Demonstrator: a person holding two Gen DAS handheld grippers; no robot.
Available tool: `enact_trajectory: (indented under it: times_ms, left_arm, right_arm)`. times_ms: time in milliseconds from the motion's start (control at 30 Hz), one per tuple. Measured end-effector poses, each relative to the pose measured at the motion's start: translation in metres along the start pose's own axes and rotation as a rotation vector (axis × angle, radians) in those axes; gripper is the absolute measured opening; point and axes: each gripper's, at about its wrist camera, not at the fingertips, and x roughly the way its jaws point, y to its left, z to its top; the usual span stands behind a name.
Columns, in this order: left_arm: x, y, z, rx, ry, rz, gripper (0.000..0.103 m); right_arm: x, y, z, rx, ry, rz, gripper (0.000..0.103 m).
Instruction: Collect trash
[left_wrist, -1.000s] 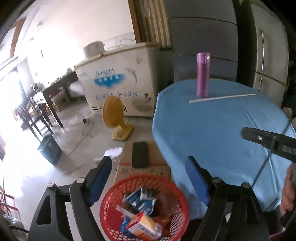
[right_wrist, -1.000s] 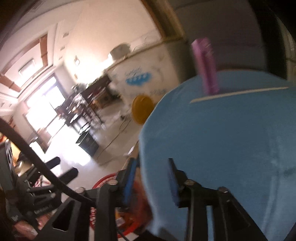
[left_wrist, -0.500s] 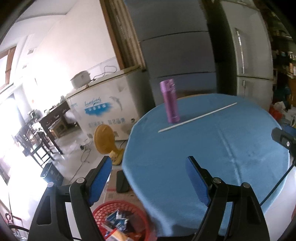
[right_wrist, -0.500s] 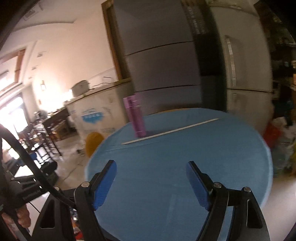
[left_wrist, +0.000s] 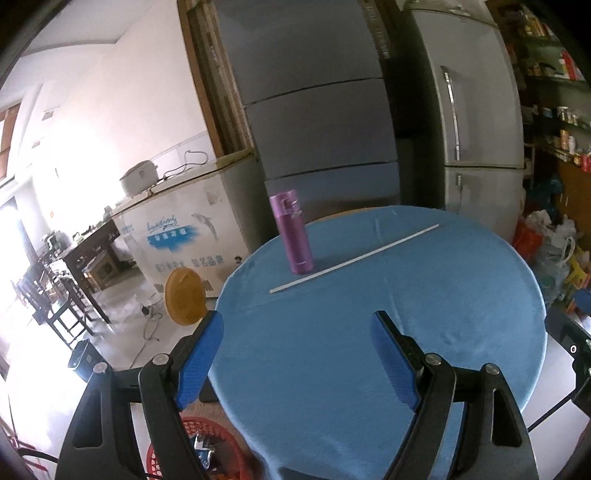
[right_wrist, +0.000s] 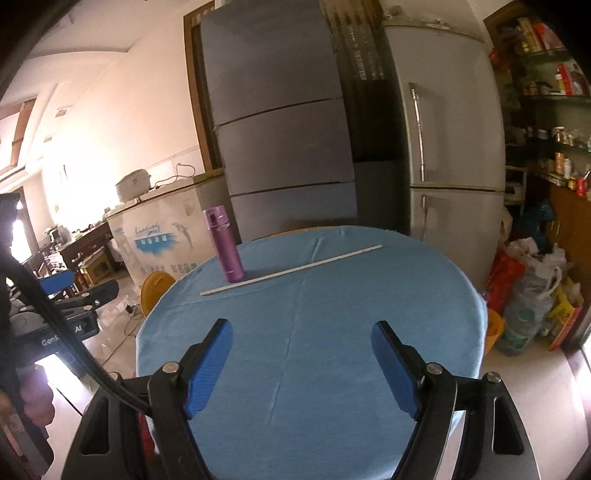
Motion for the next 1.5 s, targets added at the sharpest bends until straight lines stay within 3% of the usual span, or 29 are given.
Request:
enact_trajectory:
  times_ms: [500,1033,1500]
  left_arm:
    - [-0.014,-0.020,0.002,-0.006,-0.017,-0.058,0.082]
    - [-0.041,-0.009,-0.007,-0.039,-0.050,-0.058,0.082]
    - [-0.045,-0.011,-0.012,-0.041,-0.047,-0.049,0.082]
  right_arm:
    - [-0.030,-0.011,0.001,-0.001,-0.043,-0.010,0.081]
    - [-0.063,0.005,0.000,-0.005,-0.064,0.000,0.081]
    - [-0.066,0.002,-0.002,0.003,-0.065,0.015,0.081]
